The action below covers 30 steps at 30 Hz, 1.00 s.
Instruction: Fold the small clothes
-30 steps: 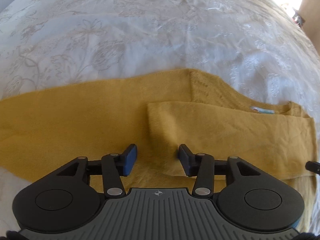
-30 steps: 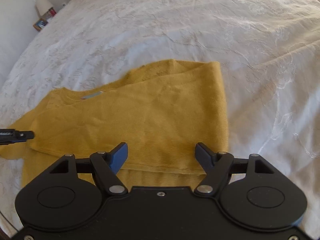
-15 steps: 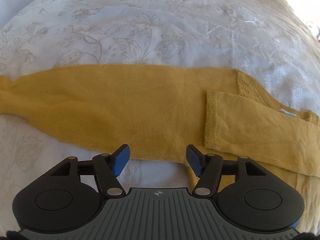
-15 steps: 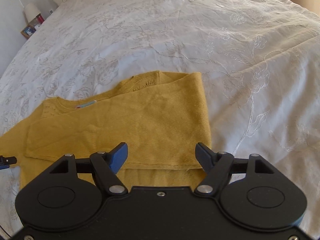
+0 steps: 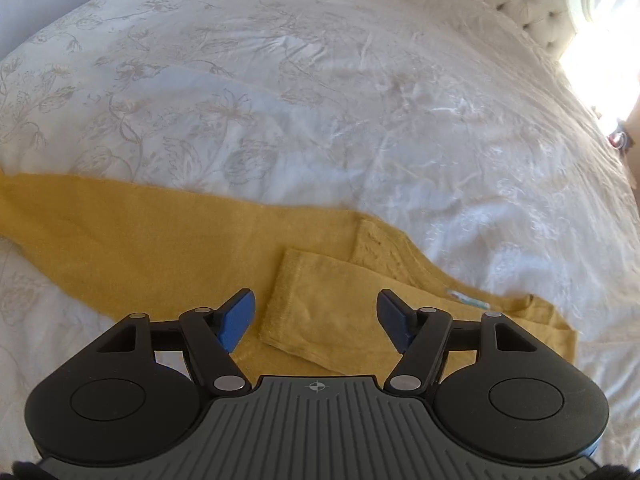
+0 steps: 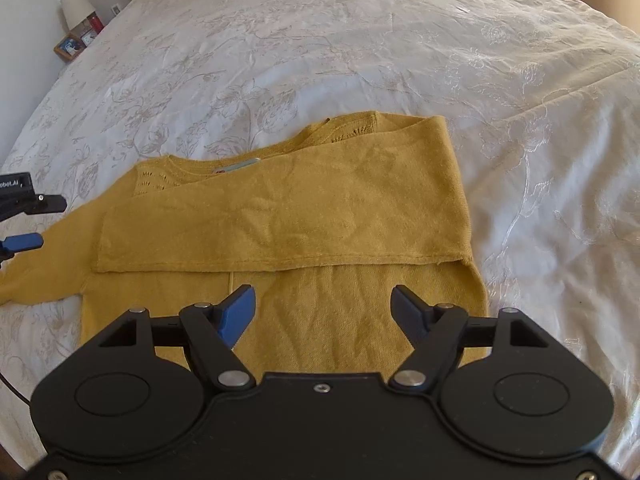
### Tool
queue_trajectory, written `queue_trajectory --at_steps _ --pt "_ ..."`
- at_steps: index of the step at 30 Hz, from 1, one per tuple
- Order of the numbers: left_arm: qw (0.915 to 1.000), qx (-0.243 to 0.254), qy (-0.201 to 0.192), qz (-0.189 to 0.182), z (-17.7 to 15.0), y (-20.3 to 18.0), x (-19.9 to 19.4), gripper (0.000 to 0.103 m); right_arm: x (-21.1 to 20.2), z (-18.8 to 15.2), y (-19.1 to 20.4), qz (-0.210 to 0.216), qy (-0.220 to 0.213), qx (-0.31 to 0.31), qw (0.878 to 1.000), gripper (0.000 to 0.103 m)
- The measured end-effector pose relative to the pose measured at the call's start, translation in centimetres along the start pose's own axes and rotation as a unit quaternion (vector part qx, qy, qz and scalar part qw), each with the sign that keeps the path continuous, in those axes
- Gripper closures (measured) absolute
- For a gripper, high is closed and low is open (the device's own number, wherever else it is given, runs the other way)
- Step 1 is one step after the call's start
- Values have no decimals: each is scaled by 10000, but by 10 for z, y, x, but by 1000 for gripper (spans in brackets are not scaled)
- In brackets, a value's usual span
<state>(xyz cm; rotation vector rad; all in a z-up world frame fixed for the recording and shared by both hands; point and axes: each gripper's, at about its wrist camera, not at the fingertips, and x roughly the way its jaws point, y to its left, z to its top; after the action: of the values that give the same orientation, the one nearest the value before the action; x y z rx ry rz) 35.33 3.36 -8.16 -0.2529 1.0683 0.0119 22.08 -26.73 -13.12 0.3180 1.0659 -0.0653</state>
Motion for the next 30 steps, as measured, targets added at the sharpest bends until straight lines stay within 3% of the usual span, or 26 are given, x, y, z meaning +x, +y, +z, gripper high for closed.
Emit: queue_trajectory --at_steps 9,15,20,26,30 --pt "9990 -145 420 19 -24 4 -13 37 -22 -16 23 234 -135 -171 9995 26" --pt "9993 57 174 326 -23 20 -29 37 -29 -27 21 539 -227 -603 9965 26" --pt "9984 -529 31 190 -26 60 -49 32 -34 -33 10 838 -319 -644 9939 26" --pt "9926 -1092 -427 319 -27 129 -77 31 -32 -38 3 988 -354 -806 9912 26" --pt "9900 -1185 -556 524 -27 177 -81 26 -35 -38 5 1031 -369 -795 9908 23"
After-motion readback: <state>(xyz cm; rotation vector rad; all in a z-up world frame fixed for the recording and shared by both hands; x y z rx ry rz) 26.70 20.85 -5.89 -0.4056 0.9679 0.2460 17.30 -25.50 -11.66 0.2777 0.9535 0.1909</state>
